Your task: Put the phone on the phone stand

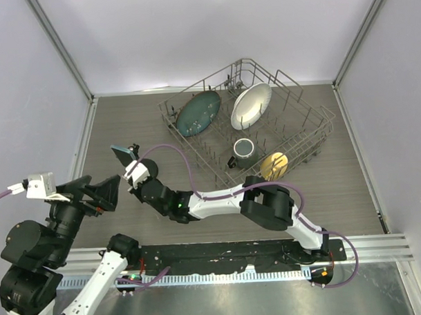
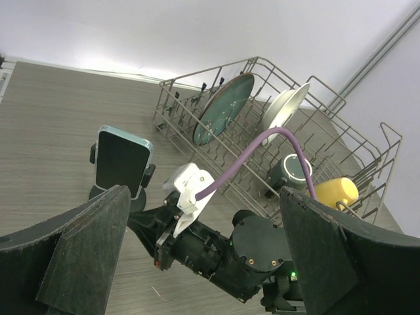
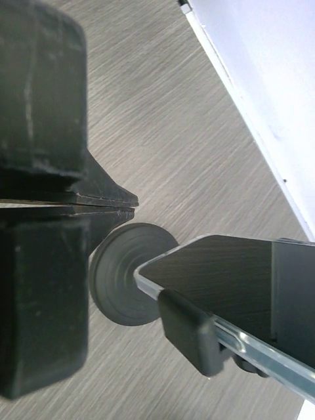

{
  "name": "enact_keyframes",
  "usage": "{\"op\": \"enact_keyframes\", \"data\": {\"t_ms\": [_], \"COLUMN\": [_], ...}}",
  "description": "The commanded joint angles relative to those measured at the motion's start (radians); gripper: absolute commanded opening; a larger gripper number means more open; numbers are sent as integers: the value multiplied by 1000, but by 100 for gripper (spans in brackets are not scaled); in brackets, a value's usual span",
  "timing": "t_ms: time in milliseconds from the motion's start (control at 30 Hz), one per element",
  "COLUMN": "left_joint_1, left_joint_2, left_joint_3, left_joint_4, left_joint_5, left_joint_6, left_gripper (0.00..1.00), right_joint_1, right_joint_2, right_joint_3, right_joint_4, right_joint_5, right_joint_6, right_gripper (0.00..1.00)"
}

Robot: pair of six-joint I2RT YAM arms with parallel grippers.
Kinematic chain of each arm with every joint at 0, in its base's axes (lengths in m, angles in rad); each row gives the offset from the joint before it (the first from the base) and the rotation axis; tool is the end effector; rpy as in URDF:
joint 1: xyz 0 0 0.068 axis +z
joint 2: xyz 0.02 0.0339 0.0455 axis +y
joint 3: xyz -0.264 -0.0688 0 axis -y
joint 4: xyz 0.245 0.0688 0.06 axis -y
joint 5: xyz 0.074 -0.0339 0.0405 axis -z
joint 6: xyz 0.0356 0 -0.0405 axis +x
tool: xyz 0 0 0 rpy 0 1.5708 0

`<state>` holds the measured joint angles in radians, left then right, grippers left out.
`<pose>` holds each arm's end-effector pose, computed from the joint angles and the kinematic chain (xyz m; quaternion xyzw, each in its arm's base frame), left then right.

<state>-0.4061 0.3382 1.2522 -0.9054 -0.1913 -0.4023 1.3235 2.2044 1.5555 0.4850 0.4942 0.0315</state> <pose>-0.0139 0.0133 0.4327 -0.0665 0.7010 -0.2162 0.6764 0.1416 0.4920 0.2088 -0.3188 0.6857 0.2478 0.6056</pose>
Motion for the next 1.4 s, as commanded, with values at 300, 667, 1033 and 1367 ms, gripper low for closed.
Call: {"op": "enact_keyframes", "data": {"t_ms": [300,667,1033,1367], "left_joint_1": [-5,-5,-7,-5], "left_joint_2": [8,13,59,297], "left_joint_3": [18,16,-39,-53], "left_joint_4": [-13,-30,-90,-227], "left_joint_5": [-25,-17,-98,-329], "left_joint_6": [14,-12,-75,-104], "left_gripper": [100,100,98,100], "right_joint_1": [-75,-125,-168,-184], "right_joint_2": [25,14,17,-138], "right_joint_3": [45,0,-11,-173], "right_joint_4": [125,150,148,213], "right_joint_5": [57,29,27,-142], "right_joint_6": [-22,-27,-39,19], "right_gripper": [0,0,0,0]}}
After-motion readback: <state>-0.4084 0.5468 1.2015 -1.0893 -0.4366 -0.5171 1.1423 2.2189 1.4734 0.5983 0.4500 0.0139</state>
